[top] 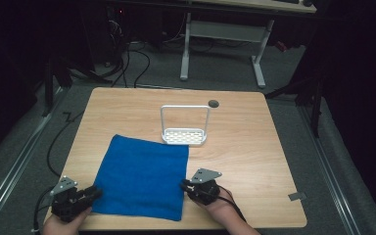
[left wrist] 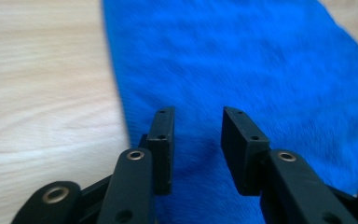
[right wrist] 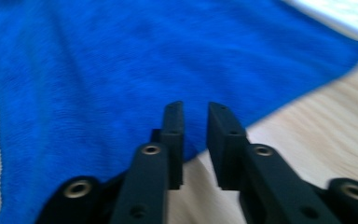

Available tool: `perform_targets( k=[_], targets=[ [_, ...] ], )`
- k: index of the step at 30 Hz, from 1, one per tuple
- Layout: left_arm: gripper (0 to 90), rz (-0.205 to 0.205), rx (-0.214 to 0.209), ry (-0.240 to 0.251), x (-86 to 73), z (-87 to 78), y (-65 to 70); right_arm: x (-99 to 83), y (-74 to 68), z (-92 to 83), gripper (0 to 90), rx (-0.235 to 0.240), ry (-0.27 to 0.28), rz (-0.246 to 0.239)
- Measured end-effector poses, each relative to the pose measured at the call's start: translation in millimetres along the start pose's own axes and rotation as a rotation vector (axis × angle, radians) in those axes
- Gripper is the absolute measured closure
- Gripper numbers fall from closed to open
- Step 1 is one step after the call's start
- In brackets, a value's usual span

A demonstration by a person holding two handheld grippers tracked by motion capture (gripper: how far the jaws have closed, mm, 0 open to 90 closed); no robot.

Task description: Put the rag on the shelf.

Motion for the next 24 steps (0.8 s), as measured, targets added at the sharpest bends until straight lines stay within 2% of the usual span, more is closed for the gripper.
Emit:
perform_targets(
  k=[4, 12, 18, 24],
  targets=[
    [61.4, 0.038, 0.005, -0.027, -2.6, 4.0, 6.3, -1.4, -7.3, 10.7, 86.9, 0.01, -0.055, -0.031],
    [59.6, 0.084, -0.026, -0.049, -6.2, 4.8, 18.6, -7.7, -2.0, 2.4, 88.0, -0.003, -0.069, -0.024],
    [58.7, 0.14, -0.061, -0.081, -8.5, 9.7, 39.1, -16.8, 7.3, -8.6, 88.0, -0.021, -0.073, 0.003],
    [58.4, 0.196, -0.125, -0.132, -5.7, 18.0, 57.8, -25.7, 18.8, -18.9, 88.0, -0.049, -0.071, 0.041]
  ],
)
Point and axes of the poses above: each handheld gripper's, and its own axes: z roughly forward along the jaws, x roughly out of its top, y roughly to its right, the point moved 5 cm from there along z, roughly forward along the jaws, and after that the axes turned 3 degrees about -x, right-handed, at the moved point
